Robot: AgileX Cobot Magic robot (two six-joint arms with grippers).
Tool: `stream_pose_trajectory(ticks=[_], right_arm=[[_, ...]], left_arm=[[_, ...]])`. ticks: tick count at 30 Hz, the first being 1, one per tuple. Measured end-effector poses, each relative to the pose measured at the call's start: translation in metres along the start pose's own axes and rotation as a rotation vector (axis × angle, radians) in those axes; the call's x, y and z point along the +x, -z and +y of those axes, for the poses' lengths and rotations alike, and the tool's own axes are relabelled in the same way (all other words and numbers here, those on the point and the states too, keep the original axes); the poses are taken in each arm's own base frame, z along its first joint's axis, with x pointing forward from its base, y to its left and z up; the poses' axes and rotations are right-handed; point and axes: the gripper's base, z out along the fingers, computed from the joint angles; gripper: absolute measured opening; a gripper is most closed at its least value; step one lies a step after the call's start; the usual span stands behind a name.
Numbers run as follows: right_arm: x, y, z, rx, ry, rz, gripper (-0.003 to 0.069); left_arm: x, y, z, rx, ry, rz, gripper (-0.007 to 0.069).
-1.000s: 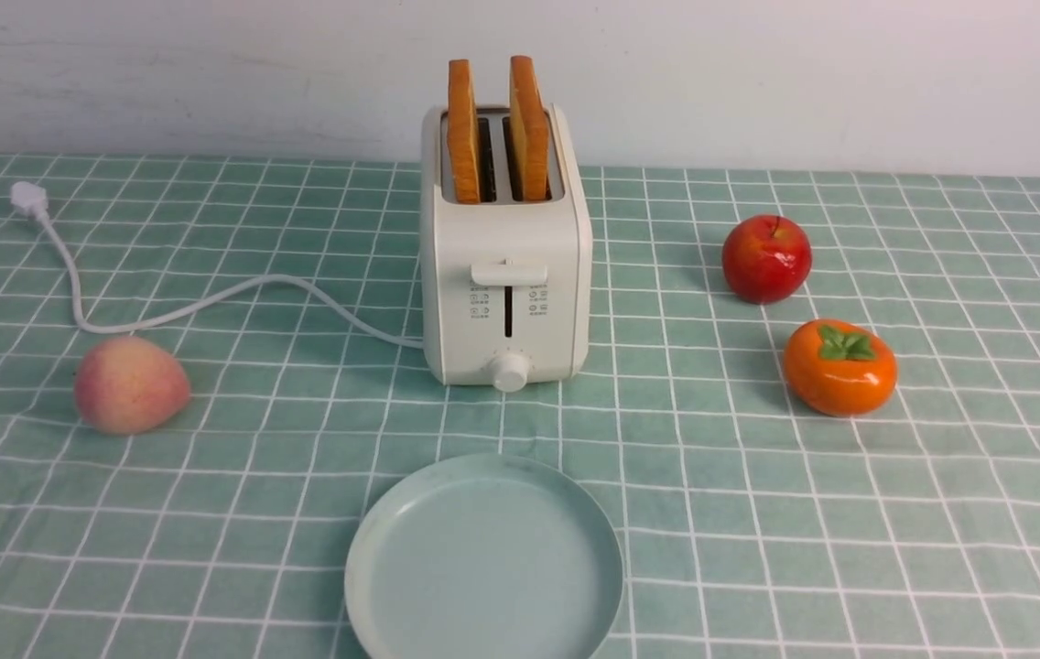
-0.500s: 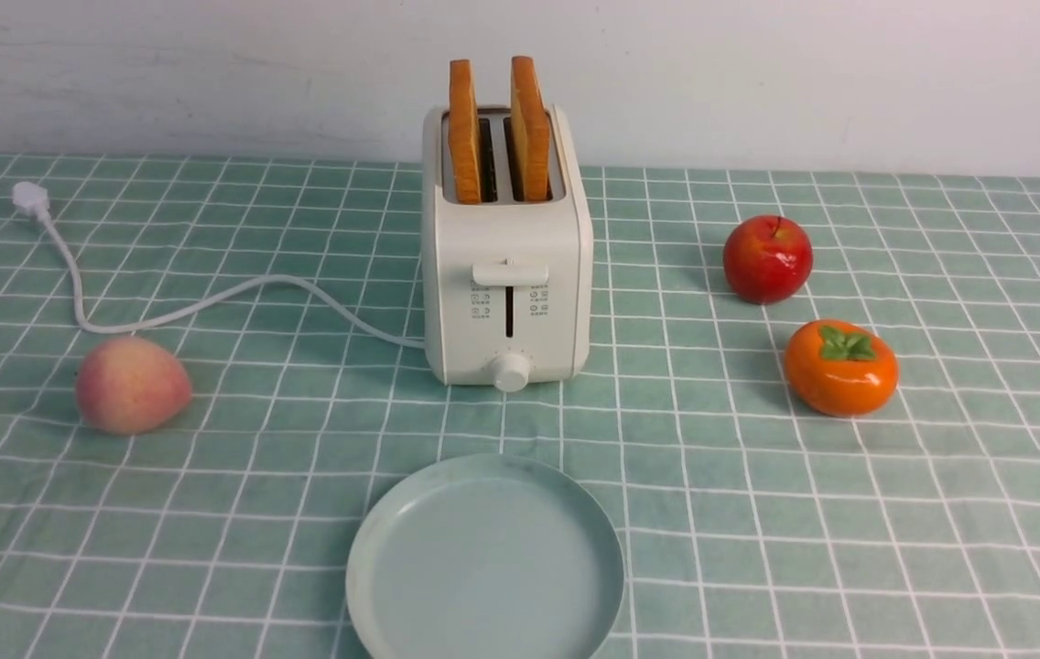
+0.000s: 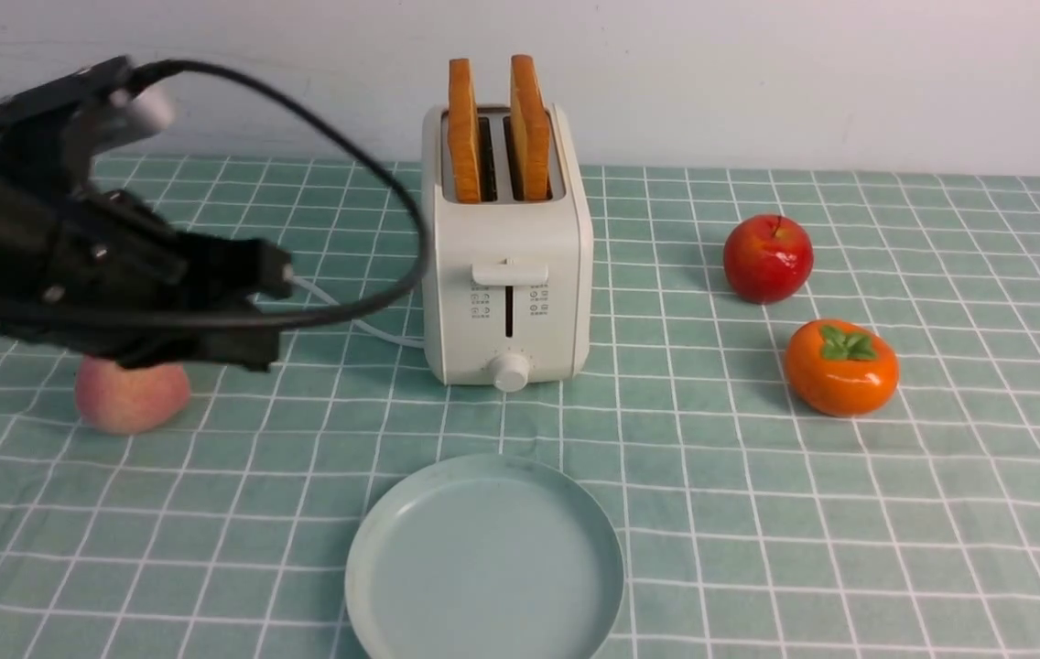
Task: Take toasted bread from bread machine on blue coffee table place on plate.
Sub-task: 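Reach for a toast slice standing in the toaster with the left gripper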
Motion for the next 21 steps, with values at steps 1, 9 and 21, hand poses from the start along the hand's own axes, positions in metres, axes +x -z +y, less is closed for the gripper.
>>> stream_pose_trajectory(ticks=[1,9,21], right_arm=[[0.0,0.0,0.0,0.002,0.011,0.016,-0.0015],[-0.006,-0.006,0.004,-0.034,0.056,0.106,-0.002],[-0.011,-0.006,0.006,-0.054,0.048,0.06,-0.0015]], left_arm=[[-0.003,0.0,-0.004,0.007,-0.01,-0.006,-0.0014],[-0.071,-0.032,-0.033,0.064,-0.064,-0.209,-0.0013],[-0.118,-0.116,-0.025,0.049,-0.068,-0.289,0.0425]])
